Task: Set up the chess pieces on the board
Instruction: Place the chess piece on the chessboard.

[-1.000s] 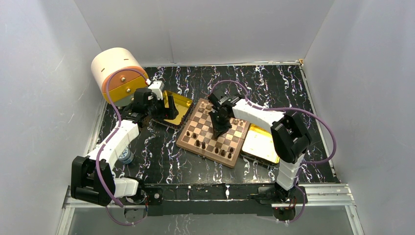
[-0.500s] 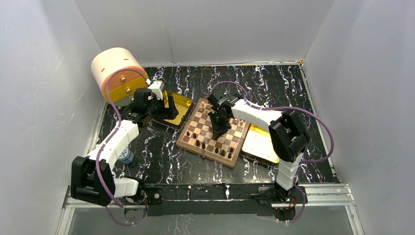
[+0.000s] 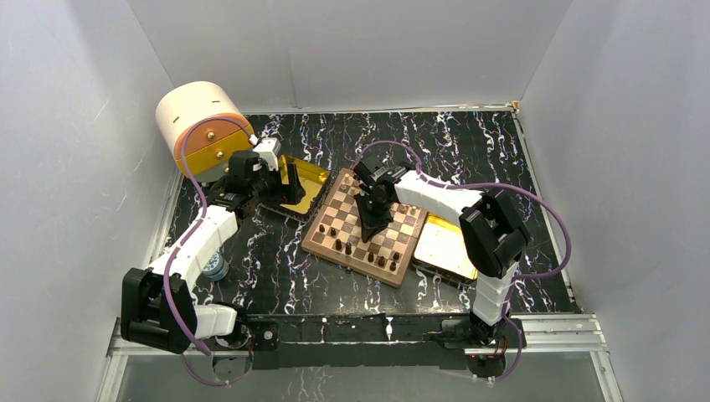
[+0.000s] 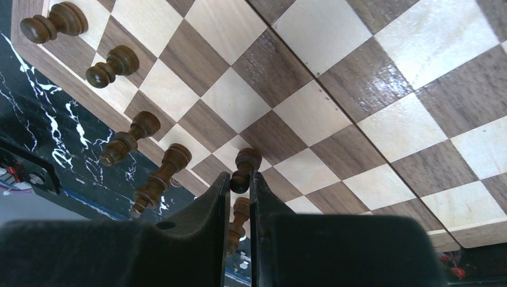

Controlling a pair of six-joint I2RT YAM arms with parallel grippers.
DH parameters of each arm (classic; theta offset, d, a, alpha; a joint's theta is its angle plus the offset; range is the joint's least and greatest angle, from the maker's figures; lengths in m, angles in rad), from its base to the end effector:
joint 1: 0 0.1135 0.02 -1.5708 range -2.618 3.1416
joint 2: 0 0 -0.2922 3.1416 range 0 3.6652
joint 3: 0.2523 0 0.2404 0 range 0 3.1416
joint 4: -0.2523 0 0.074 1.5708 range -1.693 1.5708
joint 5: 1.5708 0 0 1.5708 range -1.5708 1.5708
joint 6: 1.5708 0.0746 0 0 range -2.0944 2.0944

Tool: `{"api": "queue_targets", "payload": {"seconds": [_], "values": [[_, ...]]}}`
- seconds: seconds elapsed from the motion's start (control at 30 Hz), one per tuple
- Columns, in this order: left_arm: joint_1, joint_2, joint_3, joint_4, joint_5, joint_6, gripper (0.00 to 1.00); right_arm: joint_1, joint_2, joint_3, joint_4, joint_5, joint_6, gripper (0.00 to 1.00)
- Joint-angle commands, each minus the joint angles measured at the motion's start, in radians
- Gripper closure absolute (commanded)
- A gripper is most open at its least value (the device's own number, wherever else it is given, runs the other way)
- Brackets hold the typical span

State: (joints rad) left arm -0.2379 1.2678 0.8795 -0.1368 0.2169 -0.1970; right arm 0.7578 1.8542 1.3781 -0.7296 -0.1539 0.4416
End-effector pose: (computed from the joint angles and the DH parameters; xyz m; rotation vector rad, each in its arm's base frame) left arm 0.2859 -0.0858 0.2862 0.1760 2.1127 -0.4880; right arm 0.2746 0.2756 0.2027 -0.4951 2.8445 0.4845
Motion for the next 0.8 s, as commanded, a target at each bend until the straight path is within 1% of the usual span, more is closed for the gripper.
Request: {"api": "queue_targets", "payload": {"seconds": [0.0,0.2,0.77], "values": [[-0.004,-0.036,0.014,-0.001,-0.001,0.014,0.16,0.018,-0.001,0.013,0.009,-0.024,0.009,0.83],[-0.003,-0.035,0.014,-0.002,-0.001,0.013,0.15,0.039,0.015,0.015,0.005,-0.018,0.014,0.83],[-0.004,-0.035,0.014,-0.004,-0.001,0.014,0.15,0.040,0.027,0.014,-0.027,0.047,0.020,0.82]]}}
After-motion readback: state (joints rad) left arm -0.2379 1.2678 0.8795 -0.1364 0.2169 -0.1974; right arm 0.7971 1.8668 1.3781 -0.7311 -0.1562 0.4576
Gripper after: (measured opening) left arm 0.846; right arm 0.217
